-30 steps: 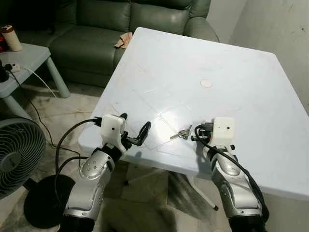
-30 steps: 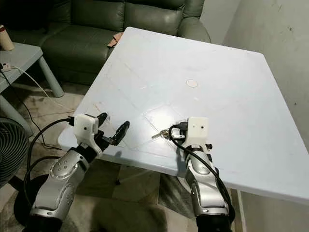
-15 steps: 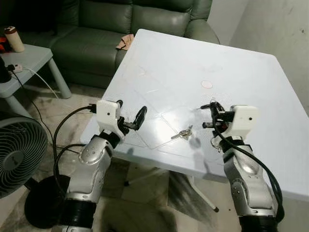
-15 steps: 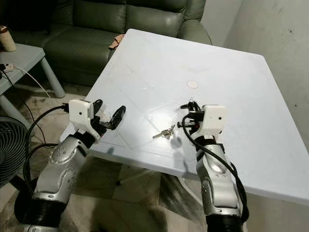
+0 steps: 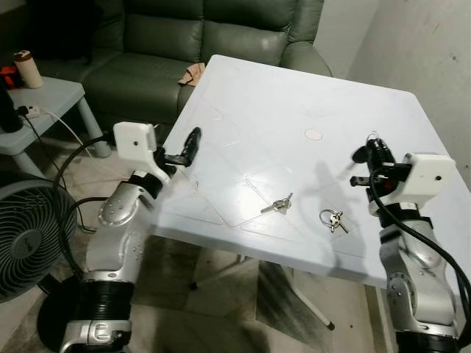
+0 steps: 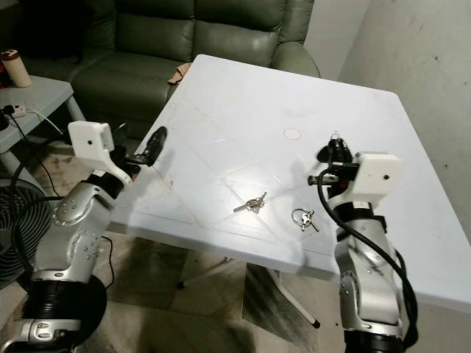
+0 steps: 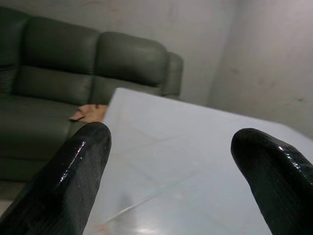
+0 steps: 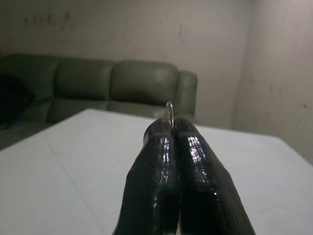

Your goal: Hang keys on a hook

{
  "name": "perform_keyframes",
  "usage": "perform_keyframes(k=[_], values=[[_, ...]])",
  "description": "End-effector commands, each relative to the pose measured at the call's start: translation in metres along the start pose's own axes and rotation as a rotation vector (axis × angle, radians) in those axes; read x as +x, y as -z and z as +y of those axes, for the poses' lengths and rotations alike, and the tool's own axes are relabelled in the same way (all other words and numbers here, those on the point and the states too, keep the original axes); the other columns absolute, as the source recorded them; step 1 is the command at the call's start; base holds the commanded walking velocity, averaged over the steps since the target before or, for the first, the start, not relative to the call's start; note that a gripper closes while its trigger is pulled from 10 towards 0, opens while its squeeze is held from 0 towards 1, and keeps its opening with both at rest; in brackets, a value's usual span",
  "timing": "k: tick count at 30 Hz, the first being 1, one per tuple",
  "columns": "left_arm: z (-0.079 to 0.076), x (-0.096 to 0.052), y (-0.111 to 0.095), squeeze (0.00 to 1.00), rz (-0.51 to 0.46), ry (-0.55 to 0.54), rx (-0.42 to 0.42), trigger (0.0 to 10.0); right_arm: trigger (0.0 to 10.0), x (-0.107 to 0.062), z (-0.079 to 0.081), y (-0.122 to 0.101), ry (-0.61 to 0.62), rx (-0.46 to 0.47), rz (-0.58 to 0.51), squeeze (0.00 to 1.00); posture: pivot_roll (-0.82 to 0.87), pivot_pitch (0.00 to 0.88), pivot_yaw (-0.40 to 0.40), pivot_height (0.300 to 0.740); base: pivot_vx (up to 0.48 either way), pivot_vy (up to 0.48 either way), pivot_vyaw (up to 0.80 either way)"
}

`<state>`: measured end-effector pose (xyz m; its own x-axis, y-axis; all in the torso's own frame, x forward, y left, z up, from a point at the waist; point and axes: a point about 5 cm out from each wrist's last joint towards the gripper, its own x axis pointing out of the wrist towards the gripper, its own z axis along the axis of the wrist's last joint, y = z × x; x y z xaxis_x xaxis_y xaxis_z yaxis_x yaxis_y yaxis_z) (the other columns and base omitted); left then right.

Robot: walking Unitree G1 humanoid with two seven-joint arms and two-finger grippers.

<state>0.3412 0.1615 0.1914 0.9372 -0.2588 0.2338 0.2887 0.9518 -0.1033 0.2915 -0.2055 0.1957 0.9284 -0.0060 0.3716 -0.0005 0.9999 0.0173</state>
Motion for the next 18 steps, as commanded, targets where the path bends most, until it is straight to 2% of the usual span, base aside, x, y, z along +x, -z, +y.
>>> perform_keyframes(k=[1, 11, 18], values=[[0.0011, 0.0056, -0.0054, 0.00, -0.013, -0.005, 0.046, 10.0, 10.0, -0.0020, -0.0047, -0.0025, 0.012, -0.010, -0.016, 0.00, 0.01, 0.024, -0.062, 0.740, 0.000, 0.000, 0.00], [0.0066, 0.0085, -0.0102, 0.00, -0.036, -0.034, 0.039, 10.0, 10.0, -0.0019, -0.0001, 0.0007, 0.007, 0.000, 0.003, 0.00, 0.01, 0.030, -0.059, 0.740, 0.000, 0.000, 0.00], [0.0072, 0.0105, -0.0107, 0.00, -0.043, -0.038, 0.046, 10.0, 10.0, 0.0004, -0.0012, 0.0014, 0.011, -0.003, 0.015, 0.00, 0.01, 0.033, -0.061, 0.740, 0.000, 0.000, -0.69]])
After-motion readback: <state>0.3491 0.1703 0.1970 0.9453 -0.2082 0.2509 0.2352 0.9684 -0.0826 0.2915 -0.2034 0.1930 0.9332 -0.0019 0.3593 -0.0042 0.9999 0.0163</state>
